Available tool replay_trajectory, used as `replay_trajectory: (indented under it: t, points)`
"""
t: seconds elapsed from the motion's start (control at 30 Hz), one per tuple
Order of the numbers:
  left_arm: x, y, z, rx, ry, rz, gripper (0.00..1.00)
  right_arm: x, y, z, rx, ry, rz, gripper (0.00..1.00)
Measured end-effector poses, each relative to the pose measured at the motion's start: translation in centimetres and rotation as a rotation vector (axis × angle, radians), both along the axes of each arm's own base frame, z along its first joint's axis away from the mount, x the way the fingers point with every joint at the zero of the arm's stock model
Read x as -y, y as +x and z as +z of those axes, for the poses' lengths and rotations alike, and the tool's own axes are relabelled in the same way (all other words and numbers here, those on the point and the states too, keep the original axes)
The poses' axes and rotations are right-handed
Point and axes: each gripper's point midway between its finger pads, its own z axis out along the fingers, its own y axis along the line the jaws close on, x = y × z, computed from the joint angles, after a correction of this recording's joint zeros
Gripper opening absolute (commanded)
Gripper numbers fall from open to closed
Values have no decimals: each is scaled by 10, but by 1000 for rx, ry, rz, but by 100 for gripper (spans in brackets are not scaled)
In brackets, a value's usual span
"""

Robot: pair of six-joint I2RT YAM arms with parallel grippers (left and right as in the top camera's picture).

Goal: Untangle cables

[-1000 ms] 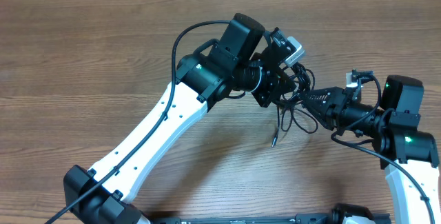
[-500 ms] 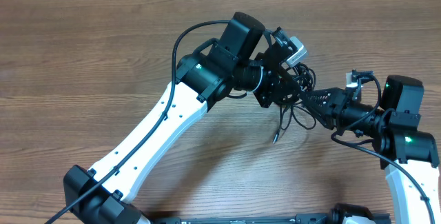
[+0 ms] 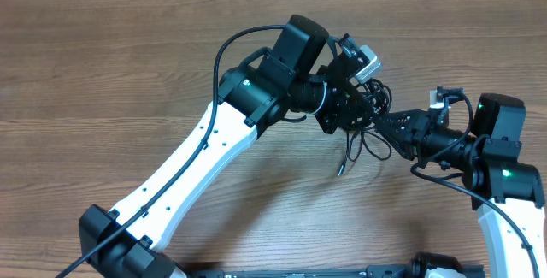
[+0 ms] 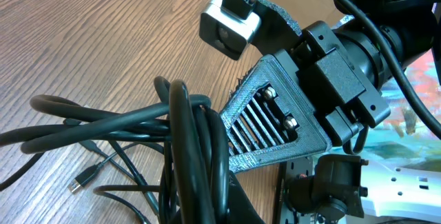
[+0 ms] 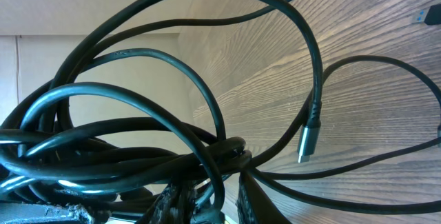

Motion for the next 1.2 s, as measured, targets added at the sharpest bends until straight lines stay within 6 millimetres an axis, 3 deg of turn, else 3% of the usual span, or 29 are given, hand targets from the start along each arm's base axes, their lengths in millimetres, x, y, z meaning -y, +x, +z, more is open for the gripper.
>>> replay_trajectory:
  t: [0.53,0.87,1.2]
  points:
    - [4,-1,4,13,-17,-12,4,2,1,-2,-3,-10,-10,4]
    - [4,-1,2,18,-8,-5,4,2,1,-2,-2,-13,-12,4]
    - [-33,31,-40,74,265,233,4,2,2,-2,2,-18,-12,4]
